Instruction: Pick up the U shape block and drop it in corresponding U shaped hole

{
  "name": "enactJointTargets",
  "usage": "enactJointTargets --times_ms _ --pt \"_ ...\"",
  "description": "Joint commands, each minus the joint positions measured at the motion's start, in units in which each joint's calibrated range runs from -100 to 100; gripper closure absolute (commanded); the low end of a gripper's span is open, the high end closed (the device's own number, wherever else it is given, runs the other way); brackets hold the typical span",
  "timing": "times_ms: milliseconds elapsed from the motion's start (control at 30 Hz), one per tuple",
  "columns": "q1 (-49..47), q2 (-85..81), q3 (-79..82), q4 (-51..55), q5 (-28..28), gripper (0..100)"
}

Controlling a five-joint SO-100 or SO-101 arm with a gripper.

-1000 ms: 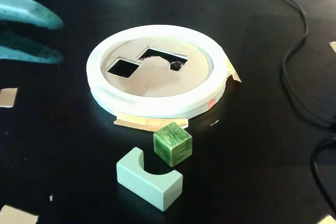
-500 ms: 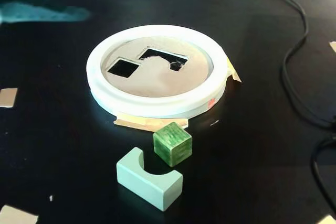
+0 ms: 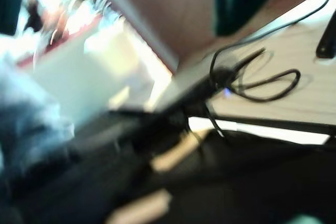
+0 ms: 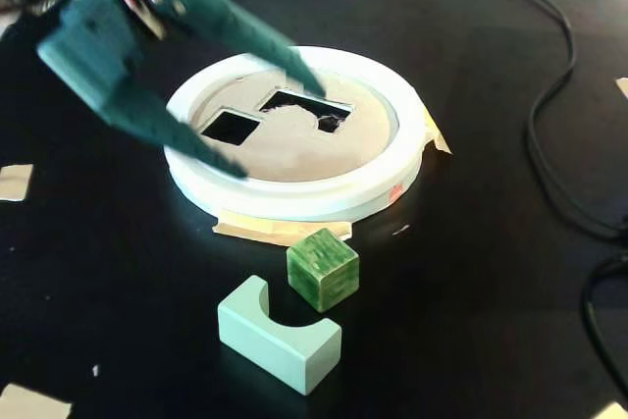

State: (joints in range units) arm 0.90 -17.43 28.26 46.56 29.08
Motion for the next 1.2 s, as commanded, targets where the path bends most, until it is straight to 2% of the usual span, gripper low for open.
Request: enactJointTargets --times_ms 0,533,700,767,867,1000,1167 --pt "0.2 9.2 -6.4 0.7 4.3 39" --pt "1.5 29.9 -17.4 2.0 4.9 39" --pt "8.0 31.0 -17.0 2.1 5.0 39" --pt "7.8 31.0 -16.9 2.1 6.8 40" --pt "6.7 31.0 -16.7 2.9 7.8 47" --pt "6.5 30.9 -17.7 7.1 8.0 68" --pt "6.5 31.1 -17.7 6.6 7.9 72"
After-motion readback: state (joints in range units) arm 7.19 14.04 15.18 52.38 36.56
